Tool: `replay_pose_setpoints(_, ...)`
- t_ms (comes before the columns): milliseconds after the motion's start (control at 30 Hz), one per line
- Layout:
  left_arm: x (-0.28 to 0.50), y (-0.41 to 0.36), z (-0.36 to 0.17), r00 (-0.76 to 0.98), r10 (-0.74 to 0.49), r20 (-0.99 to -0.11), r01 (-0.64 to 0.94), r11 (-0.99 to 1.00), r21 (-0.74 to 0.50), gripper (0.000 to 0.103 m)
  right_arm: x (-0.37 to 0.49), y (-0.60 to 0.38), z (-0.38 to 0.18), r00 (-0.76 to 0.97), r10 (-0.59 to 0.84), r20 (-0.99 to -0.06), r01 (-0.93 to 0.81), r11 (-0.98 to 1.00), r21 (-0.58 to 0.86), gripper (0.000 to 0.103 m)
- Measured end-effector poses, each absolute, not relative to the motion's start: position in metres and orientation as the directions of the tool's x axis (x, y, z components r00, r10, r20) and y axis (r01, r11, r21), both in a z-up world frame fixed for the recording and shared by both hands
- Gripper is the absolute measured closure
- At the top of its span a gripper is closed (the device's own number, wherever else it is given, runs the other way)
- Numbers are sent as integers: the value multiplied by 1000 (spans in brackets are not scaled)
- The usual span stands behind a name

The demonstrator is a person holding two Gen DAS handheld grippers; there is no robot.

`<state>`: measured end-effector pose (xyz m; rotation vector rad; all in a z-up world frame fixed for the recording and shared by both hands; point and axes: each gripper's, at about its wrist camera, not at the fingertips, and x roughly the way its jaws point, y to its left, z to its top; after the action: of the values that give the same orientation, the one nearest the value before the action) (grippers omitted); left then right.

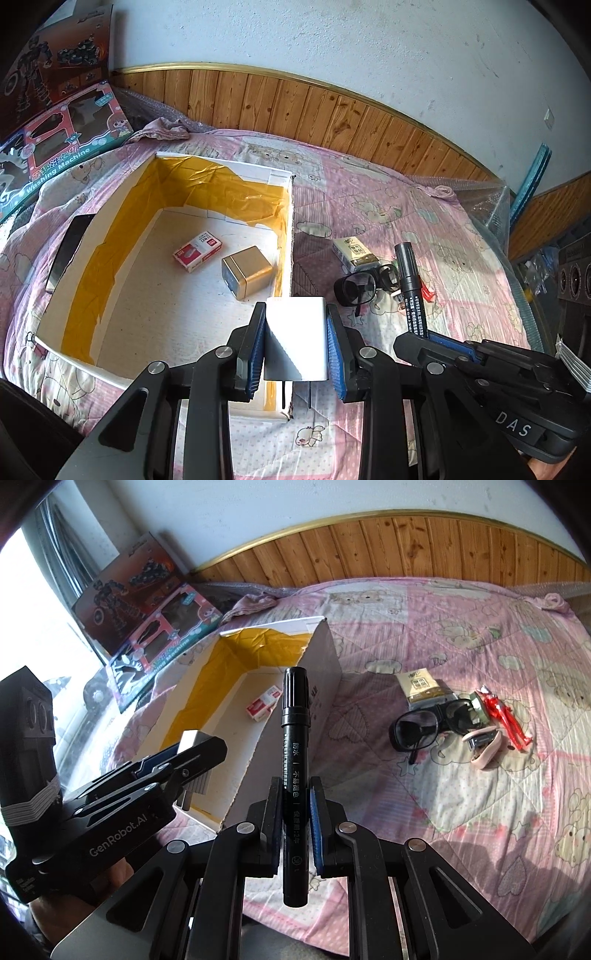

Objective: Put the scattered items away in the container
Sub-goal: 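Carry the black marker and white charger over the white box with both tools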

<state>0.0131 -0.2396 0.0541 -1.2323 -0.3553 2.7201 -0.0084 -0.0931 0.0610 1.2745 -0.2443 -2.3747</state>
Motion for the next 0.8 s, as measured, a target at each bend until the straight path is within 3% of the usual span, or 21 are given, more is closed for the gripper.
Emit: replay_pose_setpoints(800, 3, -297, 56, -676, 174, -716, 56, -957, -286, 72, -26, -167, 79, -444, -503, -742, 414, -849, 328, 89)
